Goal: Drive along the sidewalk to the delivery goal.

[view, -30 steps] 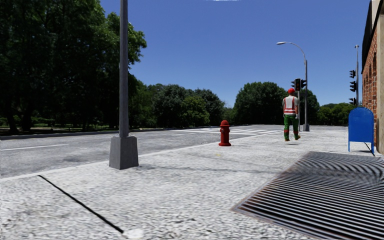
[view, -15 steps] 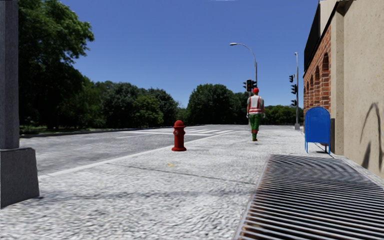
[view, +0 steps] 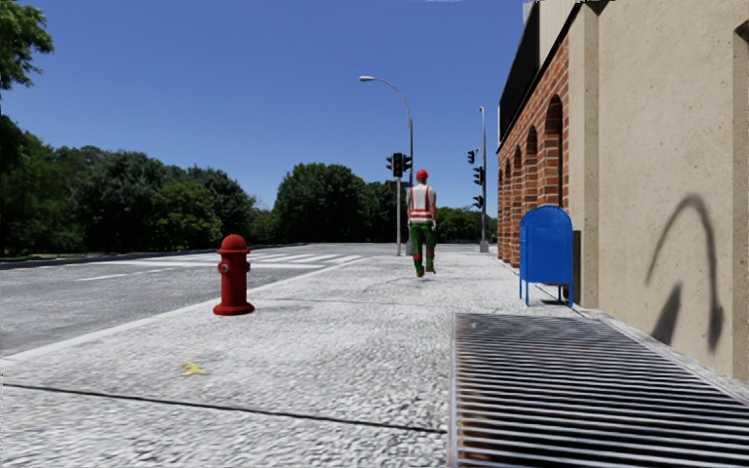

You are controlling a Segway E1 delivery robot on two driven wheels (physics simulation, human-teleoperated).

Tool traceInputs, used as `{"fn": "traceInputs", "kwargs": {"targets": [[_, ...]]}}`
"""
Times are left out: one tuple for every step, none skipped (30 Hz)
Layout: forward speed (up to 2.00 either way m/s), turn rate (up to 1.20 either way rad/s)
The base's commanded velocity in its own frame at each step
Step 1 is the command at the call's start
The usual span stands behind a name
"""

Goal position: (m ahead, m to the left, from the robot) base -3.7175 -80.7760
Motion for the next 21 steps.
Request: {"fn": "traceInputs", "kwargs": {"targets": [[2.00,-0.55],[2.00,-0.54],[2.00,-0.51],[2.00,-0.51],[2.00,-0.42],[2.00,-0.27],[2.00,-0.06],[2.00,0.00],[2.00,0.00],[2.00,0.00],[2.00,0.00],[2.00,0.00],[2.00,0.00],[2.00,0.00],[2.00,0.00],[2.00,0.00],[2.00,0.00],[2.00,0.00],[2.00,0.00],[2.00,0.00],[2.00,0.00]]}}
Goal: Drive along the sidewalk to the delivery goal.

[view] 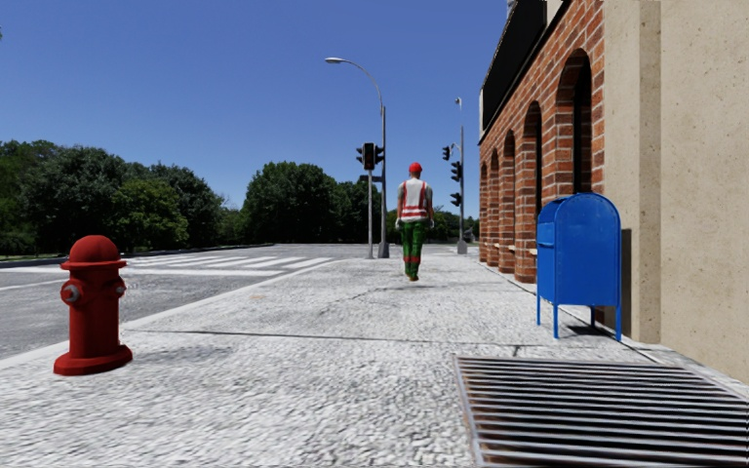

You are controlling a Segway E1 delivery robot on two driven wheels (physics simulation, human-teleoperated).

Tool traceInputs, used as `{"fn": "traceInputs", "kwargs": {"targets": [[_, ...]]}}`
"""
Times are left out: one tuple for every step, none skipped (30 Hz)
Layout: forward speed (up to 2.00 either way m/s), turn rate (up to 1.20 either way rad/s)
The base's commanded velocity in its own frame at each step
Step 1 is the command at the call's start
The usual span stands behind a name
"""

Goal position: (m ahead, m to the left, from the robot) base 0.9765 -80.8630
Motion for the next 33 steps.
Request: {"fn": "traceInputs", "kwargs": {"targets": [[2.00,0.00],[2.00,0.00],[2.00,0.00],[2.00,0.00],[2.00,0.00],[2.00,0.00],[2.00,0.00],[2.00,0.00],[2.00,0.00],[2.00,0.00],[2.00,0.00],[2.00,0.00],[2.00,0.00],[2.00,0.00],[2.00,0.00],[2.00,0.00],[2.00,0.00],[2.00,-0.10],[2.00,-0.14],[2.00,-0.18],[2.00,-0.24],[2.00,-0.32],[2.00,-0.32],[2.00,-0.37],[2.00,-0.37],[2.00,-0.38],[2.00,-0.38],[2.00,-0.38],[2.00,-0.39],[2.00,-0.42],[2.00,-0.42],[2.00,-0.43],[2.00,-0.43]]}}
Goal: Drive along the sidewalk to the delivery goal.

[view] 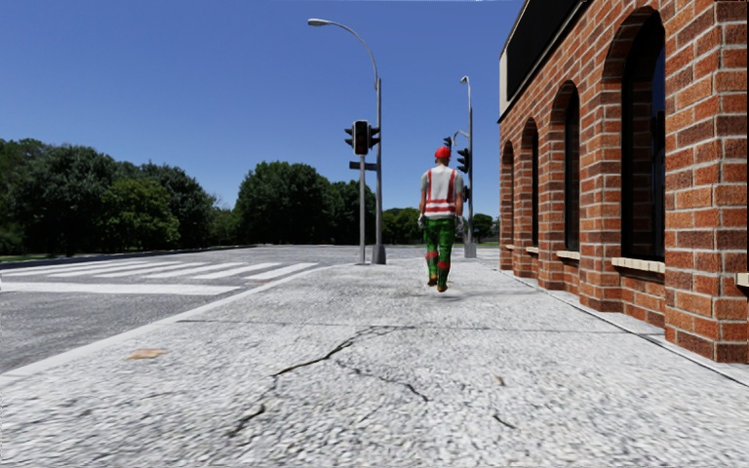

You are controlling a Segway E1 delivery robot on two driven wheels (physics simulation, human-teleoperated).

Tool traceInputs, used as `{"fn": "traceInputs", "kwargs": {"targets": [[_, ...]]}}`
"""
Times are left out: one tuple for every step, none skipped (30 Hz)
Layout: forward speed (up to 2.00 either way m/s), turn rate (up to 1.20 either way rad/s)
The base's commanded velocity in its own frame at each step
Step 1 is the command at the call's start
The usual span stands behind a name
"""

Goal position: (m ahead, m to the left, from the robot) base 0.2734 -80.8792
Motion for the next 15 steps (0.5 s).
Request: {"fn": "traceInputs", "kwargs": {"targets": [[2.00,-0.43],[2.00,-0.43],[2.00,-0.43],[2.00,-0.43],[2.00,-0.43],[2.00,-0.43],[2.00,-0.43],[2.00,-0.43],[2.00,-0.43],[2.00,-0.43],[2.00,-0.43],[2.00,-0.43],[2.00,-0.43],[2.00,-0.43],[2.00,-0.43]]}}
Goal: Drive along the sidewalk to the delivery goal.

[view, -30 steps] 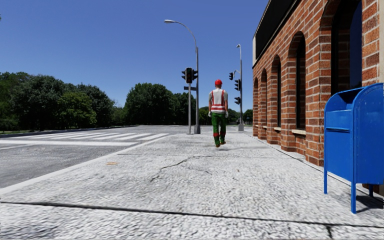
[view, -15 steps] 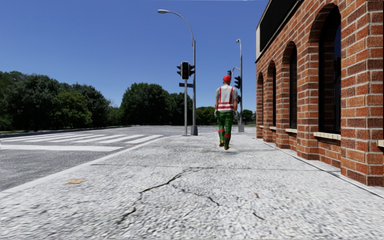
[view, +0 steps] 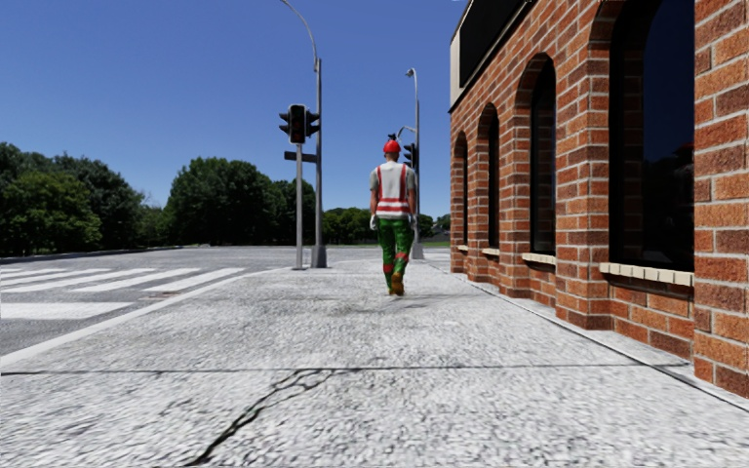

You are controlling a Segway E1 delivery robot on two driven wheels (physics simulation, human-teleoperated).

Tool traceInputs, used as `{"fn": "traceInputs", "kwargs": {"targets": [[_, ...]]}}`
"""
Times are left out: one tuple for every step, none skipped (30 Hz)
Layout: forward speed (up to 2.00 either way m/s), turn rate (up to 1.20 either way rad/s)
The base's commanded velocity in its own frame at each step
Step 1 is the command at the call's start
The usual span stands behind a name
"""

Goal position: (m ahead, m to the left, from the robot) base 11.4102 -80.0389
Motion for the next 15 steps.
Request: {"fn": "traceInputs", "kwargs": {"targets": [[2.00,-0.43],[2.00,-0.43],[2.00,-0.43],[2.00,-0.43],[2.00,-0.43],[2.00,-0.38],[2.00,-0.38],[2.00,-0.20],[2.00,-0.01],[2.00,0.00],[2.00,0.00],[2.00,0.00],[2.00,0.00],[2.00,0.00],[2.00,0.00]]}}
